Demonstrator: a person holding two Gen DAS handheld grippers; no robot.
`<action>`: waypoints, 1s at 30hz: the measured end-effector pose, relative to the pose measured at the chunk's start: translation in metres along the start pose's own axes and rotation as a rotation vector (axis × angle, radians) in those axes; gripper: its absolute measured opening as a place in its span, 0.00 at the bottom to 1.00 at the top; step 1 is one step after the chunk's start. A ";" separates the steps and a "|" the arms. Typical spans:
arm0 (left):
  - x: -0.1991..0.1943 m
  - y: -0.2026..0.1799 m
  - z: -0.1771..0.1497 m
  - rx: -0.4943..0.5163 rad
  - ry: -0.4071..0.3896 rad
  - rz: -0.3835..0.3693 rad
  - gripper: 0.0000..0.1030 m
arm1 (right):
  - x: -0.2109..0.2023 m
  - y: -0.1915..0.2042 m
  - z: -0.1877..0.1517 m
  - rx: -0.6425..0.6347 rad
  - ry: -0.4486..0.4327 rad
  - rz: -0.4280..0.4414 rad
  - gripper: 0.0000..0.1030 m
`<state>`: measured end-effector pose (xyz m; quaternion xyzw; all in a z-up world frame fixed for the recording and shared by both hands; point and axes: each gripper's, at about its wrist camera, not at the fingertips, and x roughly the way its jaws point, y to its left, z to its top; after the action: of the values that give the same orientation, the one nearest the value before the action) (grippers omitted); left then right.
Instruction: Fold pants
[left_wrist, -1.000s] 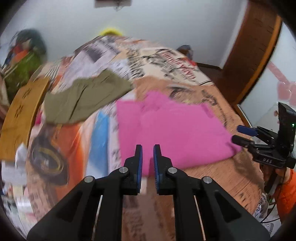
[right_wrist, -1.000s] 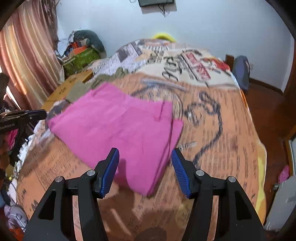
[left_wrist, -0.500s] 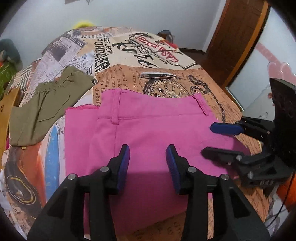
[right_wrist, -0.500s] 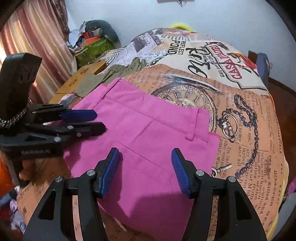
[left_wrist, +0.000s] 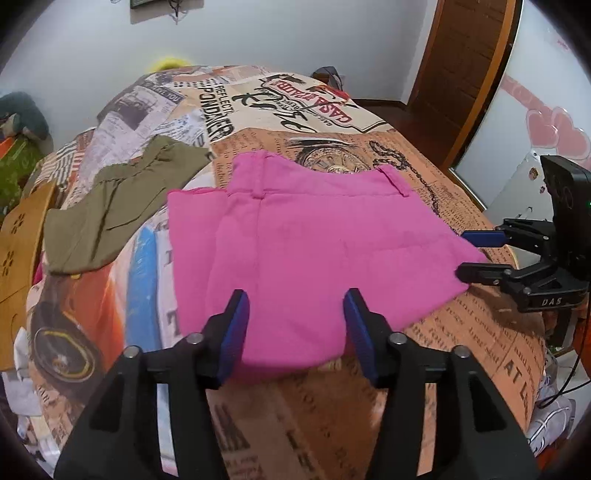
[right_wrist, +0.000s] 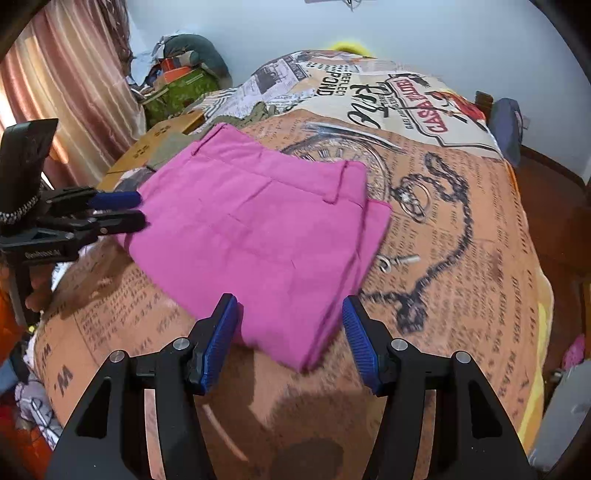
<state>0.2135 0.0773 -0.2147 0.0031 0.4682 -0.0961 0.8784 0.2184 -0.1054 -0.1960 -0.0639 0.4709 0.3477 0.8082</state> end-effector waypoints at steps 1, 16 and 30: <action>-0.002 0.001 -0.002 -0.001 0.003 0.002 0.55 | -0.002 -0.001 -0.002 0.000 0.005 -0.002 0.53; -0.019 0.028 0.020 -0.041 -0.039 0.104 0.56 | -0.014 -0.011 0.028 0.034 -0.079 -0.093 0.53; 0.042 0.052 0.035 -0.134 0.066 0.030 0.58 | 0.042 -0.042 0.037 0.144 -0.008 -0.014 0.62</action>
<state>0.2739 0.1182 -0.2342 -0.0455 0.5023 -0.0512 0.8620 0.2843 -0.0997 -0.2185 -0.0073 0.4912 0.3075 0.8149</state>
